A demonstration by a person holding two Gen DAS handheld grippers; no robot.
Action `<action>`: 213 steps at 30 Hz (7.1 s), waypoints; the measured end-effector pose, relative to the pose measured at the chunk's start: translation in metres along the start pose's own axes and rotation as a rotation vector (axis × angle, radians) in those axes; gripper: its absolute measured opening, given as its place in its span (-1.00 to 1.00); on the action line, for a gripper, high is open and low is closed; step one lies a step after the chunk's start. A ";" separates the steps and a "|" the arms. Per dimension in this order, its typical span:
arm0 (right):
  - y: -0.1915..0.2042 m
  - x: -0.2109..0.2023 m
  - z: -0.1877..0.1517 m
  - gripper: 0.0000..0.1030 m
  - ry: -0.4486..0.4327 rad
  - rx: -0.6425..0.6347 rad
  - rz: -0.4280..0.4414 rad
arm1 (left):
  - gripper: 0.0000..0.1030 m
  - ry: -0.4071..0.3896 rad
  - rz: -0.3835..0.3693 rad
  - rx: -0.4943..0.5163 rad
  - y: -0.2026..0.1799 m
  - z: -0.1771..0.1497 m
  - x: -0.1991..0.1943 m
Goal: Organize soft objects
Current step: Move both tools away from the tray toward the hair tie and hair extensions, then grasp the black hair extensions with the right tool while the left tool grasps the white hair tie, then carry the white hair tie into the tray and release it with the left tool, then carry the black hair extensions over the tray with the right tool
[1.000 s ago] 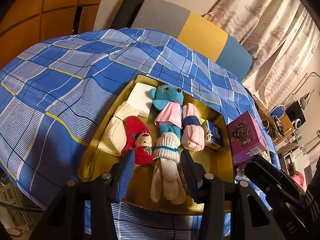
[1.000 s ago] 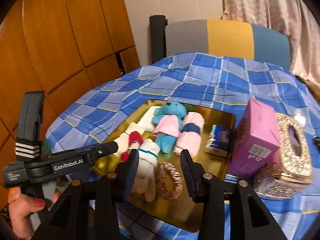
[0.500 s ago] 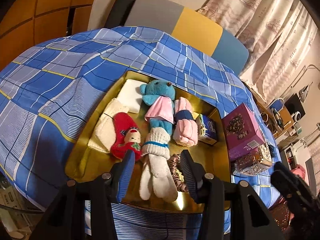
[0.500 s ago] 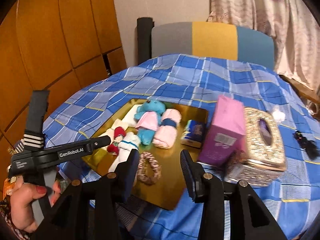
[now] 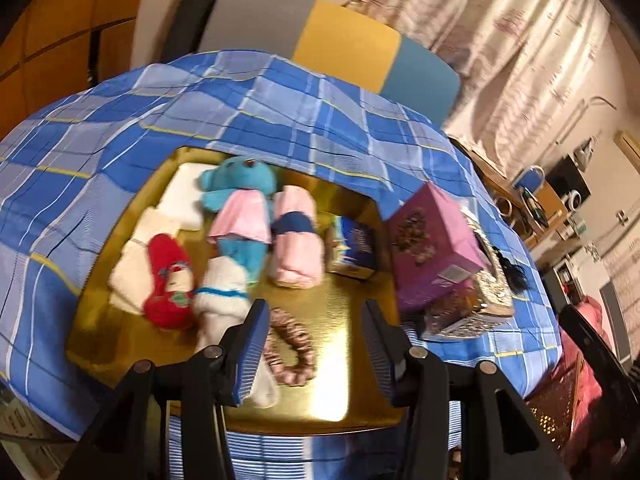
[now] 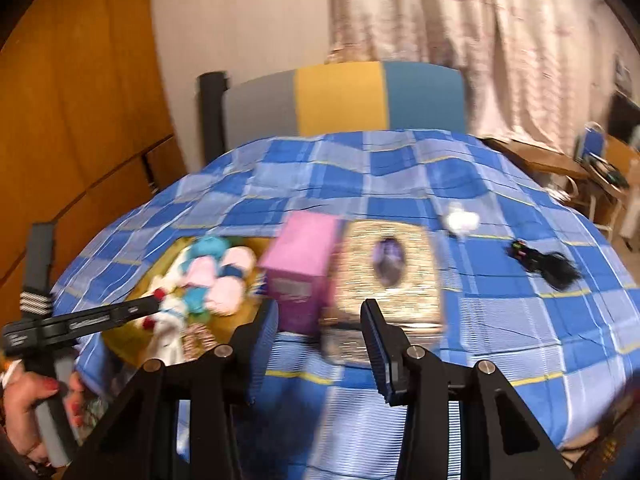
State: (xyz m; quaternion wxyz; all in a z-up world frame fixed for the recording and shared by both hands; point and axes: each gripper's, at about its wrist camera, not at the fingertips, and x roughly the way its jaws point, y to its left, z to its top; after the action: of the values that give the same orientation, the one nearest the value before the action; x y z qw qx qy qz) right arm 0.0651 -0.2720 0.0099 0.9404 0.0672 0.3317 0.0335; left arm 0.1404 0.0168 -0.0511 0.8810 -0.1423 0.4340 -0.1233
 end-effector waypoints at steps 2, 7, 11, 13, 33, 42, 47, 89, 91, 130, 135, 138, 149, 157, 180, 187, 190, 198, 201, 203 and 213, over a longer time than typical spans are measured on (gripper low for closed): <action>-0.027 0.007 0.000 -0.07 -0.001 0.042 -0.032 | -0.07 0.006 -0.010 0.024 -0.012 0.001 0.002; -0.123 0.044 -0.007 -0.04 0.052 0.217 -0.136 | -0.07 0.010 -0.054 0.066 -0.038 0.005 0.004; -0.199 0.084 -0.018 -0.04 0.130 0.351 -0.174 | -0.07 0.024 -0.075 0.100 -0.060 0.008 0.008; -0.231 0.104 -0.019 -0.04 0.175 0.373 -0.216 | -0.07 0.032 -0.082 0.116 -0.069 0.009 0.009; -0.338 0.265 0.060 0.62 0.233 0.144 -0.351 | -0.07 0.105 -0.083 0.267 -0.155 0.040 0.032; -0.350 0.266 0.046 -0.08 0.213 0.147 -0.362 | -0.06 0.125 -0.122 0.388 -0.215 0.062 0.041; -0.356 0.243 0.042 -0.26 0.179 0.257 -0.329 | -0.05 0.163 -0.167 0.417 -0.250 0.078 0.051; -0.328 0.214 -0.003 -0.22 0.059 0.328 -0.344 | 0.16 0.386 0.070 0.185 -0.352 0.133 0.404; -0.328 0.214 -0.004 -0.22 0.059 0.325 -0.347 | 0.01 0.374 0.064 0.218 -0.354 0.132 0.401; -0.305 0.227 0.003 -0.23 0.126 0.194 -0.501 | -0.13 0.208 -0.440 0.292 -0.308 0.058 0.097; -0.301 0.228 0.004 -0.24 0.134 0.172 -0.522 | -0.13 0.145 -0.463 0.296 -0.282 0.047 0.060; -0.299 0.228 0.005 -0.24 0.133 0.162 -0.534 | -0.13 0.085 -0.445 0.327 -0.267 0.043 0.040; -0.289 0.205 0.007 -0.27 0.022 0.142 -0.580 | -0.13 -0.053 -0.345 0.258 -0.154 0.035 -0.012; -0.301 0.197 0.005 -0.27 0.014 0.220 -0.589 | -0.13 0.024 -0.226 0.079 -0.049 0.027 0.005; -0.294 0.200 0.002 -0.27 0.050 0.185 -0.622 | 0.10 0.246 -0.167 -0.006 -0.011 0.007 0.109; -0.295 0.200 0.001 -0.27 0.056 0.182 -0.625 | 0.44 0.204 -0.159 0.017 -0.017 0.015 0.096; -0.295 0.200 0.002 -0.27 0.048 0.182 -0.628 | 0.44 0.180 -0.148 0.017 -0.017 0.017 0.090; -0.297 0.187 0.001 -0.27 0.019 0.224 -0.612 | 0.44 0.074 -0.073 0.044 -0.011 0.012 0.055; -0.297 0.172 -0.002 -0.27 0.009 0.270 -0.566 | 0.44 0.048 -0.040 0.059 -0.006 0.009 0.042; -0.294 0.157 -0.005 -0.27 -0.008 0.286 -0.534 | 0.44 0.030 -0.012 0.077 -0.003 0.006 0.035; -0.247 0.083 -0.017 -0.27 -0.067 0.319 -0.345 | 0.44 0.002 -0.007 0.086 0.005 -0.006 0.019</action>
State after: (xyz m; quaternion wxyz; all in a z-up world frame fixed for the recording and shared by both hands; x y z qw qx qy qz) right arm 0.1237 -0.5057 -0.0912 0.9201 0.1584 0.3081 -0.1827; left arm 0.1475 0.0139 -0.0702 0.8853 -0.1057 0.4288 -0.1453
